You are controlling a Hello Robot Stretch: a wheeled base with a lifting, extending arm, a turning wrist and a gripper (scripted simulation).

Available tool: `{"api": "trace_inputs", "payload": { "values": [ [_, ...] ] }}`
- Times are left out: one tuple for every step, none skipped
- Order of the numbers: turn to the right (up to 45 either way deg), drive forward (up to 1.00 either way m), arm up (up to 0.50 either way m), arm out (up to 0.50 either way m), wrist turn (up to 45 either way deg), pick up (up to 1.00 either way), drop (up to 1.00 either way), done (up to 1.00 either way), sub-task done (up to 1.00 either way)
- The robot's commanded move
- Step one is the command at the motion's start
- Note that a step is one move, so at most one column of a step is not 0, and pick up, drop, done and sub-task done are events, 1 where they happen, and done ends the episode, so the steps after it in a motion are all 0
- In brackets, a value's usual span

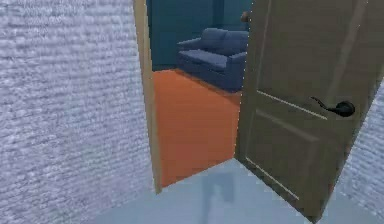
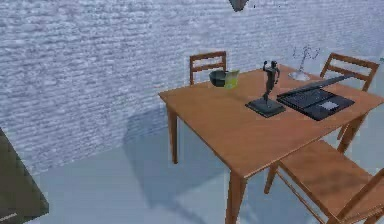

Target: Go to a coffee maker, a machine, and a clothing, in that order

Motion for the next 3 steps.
{"api": "trace_inputs", "payload": {
  "values": [
    [0.0,1.0,0.0,0.0,0.0,0.0,0.0,0.0,0.0],
    [-3.0,0.0,0.0,0.0,0.0,0.0,0.0,0.0,0.0],
    [15.0,0.0,0.0,0.0,0.0,0.0,0.0,0.0,0.0]
  ]
}}
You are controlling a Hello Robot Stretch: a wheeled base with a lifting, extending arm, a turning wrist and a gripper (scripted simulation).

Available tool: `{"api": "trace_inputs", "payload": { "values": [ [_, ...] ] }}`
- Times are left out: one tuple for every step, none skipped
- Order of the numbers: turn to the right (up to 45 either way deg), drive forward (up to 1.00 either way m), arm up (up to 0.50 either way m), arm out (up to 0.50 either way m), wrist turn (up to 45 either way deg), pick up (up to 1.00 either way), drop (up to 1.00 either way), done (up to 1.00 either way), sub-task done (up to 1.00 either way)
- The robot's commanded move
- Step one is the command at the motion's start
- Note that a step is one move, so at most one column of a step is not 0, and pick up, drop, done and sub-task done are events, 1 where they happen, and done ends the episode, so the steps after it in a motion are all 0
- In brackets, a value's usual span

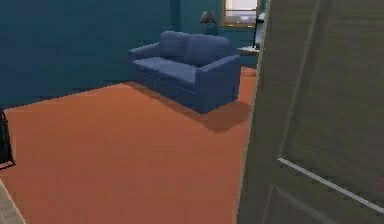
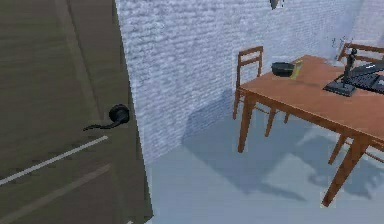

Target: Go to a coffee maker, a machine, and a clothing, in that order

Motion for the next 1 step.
{"api": "trace_inputs", "payload": {
  "values": [
    [3.0,0.0,0.0,0.0,0.0,0.0,0.0,0.0,0.0]
  ]
}}
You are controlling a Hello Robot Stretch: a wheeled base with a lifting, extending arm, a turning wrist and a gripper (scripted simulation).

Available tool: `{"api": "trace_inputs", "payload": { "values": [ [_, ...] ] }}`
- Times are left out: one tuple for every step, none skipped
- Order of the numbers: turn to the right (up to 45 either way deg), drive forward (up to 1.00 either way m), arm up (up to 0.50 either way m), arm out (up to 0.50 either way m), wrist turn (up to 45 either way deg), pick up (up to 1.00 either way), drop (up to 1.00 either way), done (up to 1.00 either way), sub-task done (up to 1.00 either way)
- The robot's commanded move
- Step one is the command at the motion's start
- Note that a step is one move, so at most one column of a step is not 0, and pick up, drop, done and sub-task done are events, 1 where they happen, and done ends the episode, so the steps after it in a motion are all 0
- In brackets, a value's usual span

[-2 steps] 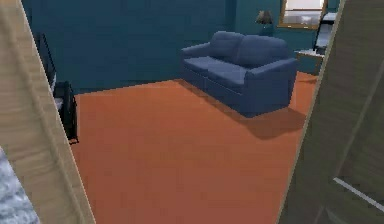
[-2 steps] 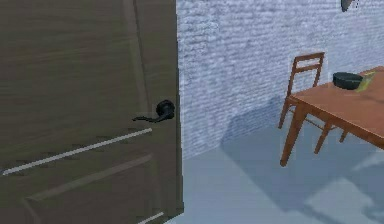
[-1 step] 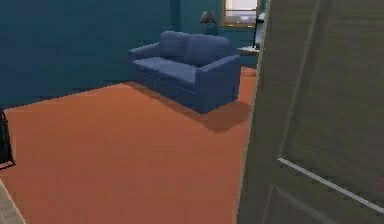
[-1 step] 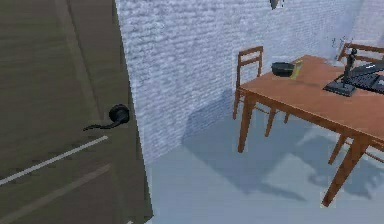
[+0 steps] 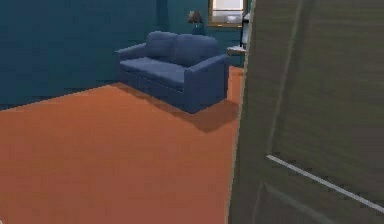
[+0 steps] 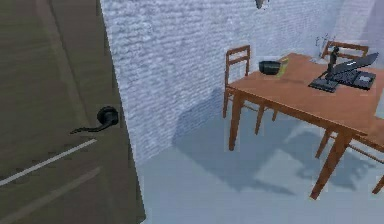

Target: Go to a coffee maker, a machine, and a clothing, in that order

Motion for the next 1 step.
{"api": "trace_inputs", "payload": {
  "values": [
    [0.0,0.15,0.0,0.0,0.0,0.0,0.0,0.0,0.0]
  ]
}}
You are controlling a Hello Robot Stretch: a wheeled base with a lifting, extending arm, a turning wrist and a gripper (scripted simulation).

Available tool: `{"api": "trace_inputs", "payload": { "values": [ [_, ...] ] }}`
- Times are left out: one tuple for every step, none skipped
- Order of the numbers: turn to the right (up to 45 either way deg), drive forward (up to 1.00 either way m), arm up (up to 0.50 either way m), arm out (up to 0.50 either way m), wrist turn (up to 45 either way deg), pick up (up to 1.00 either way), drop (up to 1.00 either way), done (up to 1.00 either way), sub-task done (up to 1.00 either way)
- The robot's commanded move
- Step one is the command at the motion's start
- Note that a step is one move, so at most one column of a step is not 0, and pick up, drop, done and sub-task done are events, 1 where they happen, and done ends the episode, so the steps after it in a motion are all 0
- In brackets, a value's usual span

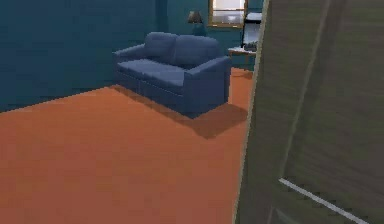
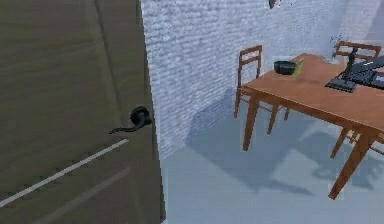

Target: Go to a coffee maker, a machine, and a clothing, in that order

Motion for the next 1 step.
{"api": "trace_inputs", "payload": {
  "values": [
    [-21.0,0.0,0.0,0.0,0.0,0.0,0.0,0.0,0.0]
  ]
}}
